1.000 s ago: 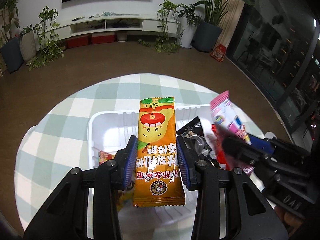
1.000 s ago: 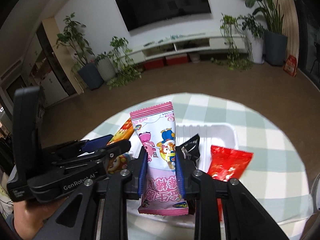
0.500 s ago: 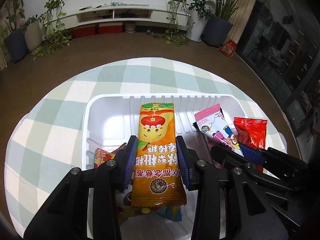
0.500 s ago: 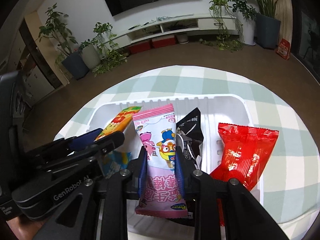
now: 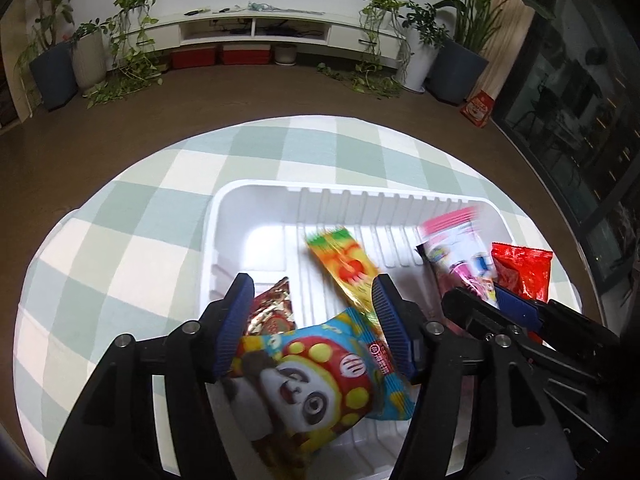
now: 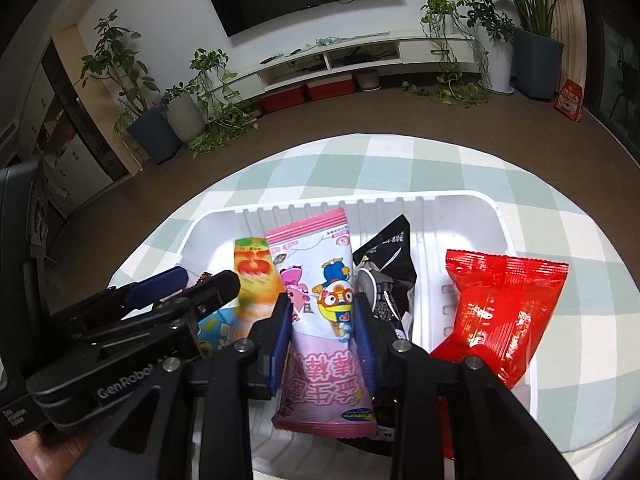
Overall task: Organize snacks
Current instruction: 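Withdraw both tools from the tray back over the remaining snacks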
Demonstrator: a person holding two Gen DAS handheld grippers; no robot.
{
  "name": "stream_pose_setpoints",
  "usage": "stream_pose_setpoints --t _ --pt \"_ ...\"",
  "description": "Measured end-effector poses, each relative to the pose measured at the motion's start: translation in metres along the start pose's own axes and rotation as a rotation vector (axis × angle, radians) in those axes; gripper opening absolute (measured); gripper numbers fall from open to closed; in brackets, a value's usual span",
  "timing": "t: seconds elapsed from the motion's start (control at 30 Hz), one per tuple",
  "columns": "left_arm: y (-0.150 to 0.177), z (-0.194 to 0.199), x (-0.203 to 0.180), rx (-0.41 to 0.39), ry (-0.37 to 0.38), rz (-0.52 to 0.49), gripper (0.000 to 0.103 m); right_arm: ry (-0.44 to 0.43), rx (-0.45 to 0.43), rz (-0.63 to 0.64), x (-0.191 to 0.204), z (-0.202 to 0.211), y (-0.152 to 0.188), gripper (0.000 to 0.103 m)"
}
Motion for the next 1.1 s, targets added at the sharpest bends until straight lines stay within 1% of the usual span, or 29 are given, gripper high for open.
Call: stream_pose_setpoints --t 0.17,0.23,0.27,0.3,0.37,0.43,0.47,0.5,0.57,0.6,0.63,0.67,0.7,0.8,0.9,1.0,1.1 --pt "0.000 0.013 0.002 -0.020 0.008 0.009 0.059 0.010 -0.004 0.018 0.004 0.002 0.000 0.036" --pt "0.000 0.019 0.002 -0.025 0.009 0.006 0.059 0.016 -0.011 0.017 0.003 0.005 0.000 0.041" --pt "0.001 0.022 0.002 -0.029 0.012 0.009 0.061 0.019 -0.017 0.015 0.003 0.007 0.000 0.045" --pt "0.001 0.025 0.003 -0.031 0.014 0.015 0.064 0.021 -0.028 0.015 0.002 0.011 0.001 0.047" --pt "0.002 0.034 0.004 -0.039 0.025 0.027 0.078 0.030 -0.048 0.020 0.002 0.019 0.000 0.049" --pt "0.004 0.048 0.005 -0.060 0.044 0.036 0.084 0.033 -0.072 0.022 0.001 0.031 0.000 0.057" --pt "0.005 0.055 0.005 -0.070 0.047 0.034 0.089 0.031 -0.084 0.022 0.000 0.037 0.001 0.064" --pt "0.007 0.063 0.004 -0.076 0.053 0.030 0.091 0.023 -0.104 0.023 0.000 0.047 0.002 0.067" --pt "0.012 0.082 0.004 -0.092 0.065 0.015 0.096 -0.001 -0.141 0.032 0.000 0.066 0.007 0.070" --pt "0.015 0.091 0.005 -0.103 0.069 0.007 0.097 -0.022 -0.167 0.043 0.000 0.079 0.012 0.075" --pt "0.020 0.103 0.006 -0.111 0.074 0.001 0.101 -0.039 -0.191 0.053 0.000 0.091 0.018 0.078" --pt "0.025 0.111 0.007 -0.114 0.082 -0.006 0.102 -0.056 -0.221 0.065 0.000 0.103 0.026 0.083" --pt "0.030 0.121 0.007 -0.119 0.090 -0.020 0.102 -0.072 -0.240 0.077 0.001 0.113 0.033 0.086" --pt "0.056 0.150 0.010 -0.140 0.068 -0.067 0.102 -0.108 -0.264 0.124 0.002 0.138 0.062 0.086" --pt "0.087 0.166 0.018 -0.079 0.032 -0.045 0.102 -0.110 -0.283 0.153 -0.002 0.155 0.092 0.086" --pt "0.124 0.174 0.018 -0.057 -0.015 -0.076 0.102 -0.101 -0.283 0.129 -0.013 0.163 0.125 0.086" --pt "0.151 0.163 0.012 0.009 -0.016 -0.101 0.102 -0.112 -0.252 0.105 -0.023 0.162 0.147 0.086"
Point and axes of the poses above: each gripper's, at about its wrist camera, not at the fingertips, and z roughly against the way its jaws point, x to its left, y to its underside, the point moved 1 cm from there along -z, roughly the way its jaws point, and after that the axes turned 2 degrees about x, right-handed, at the moved point
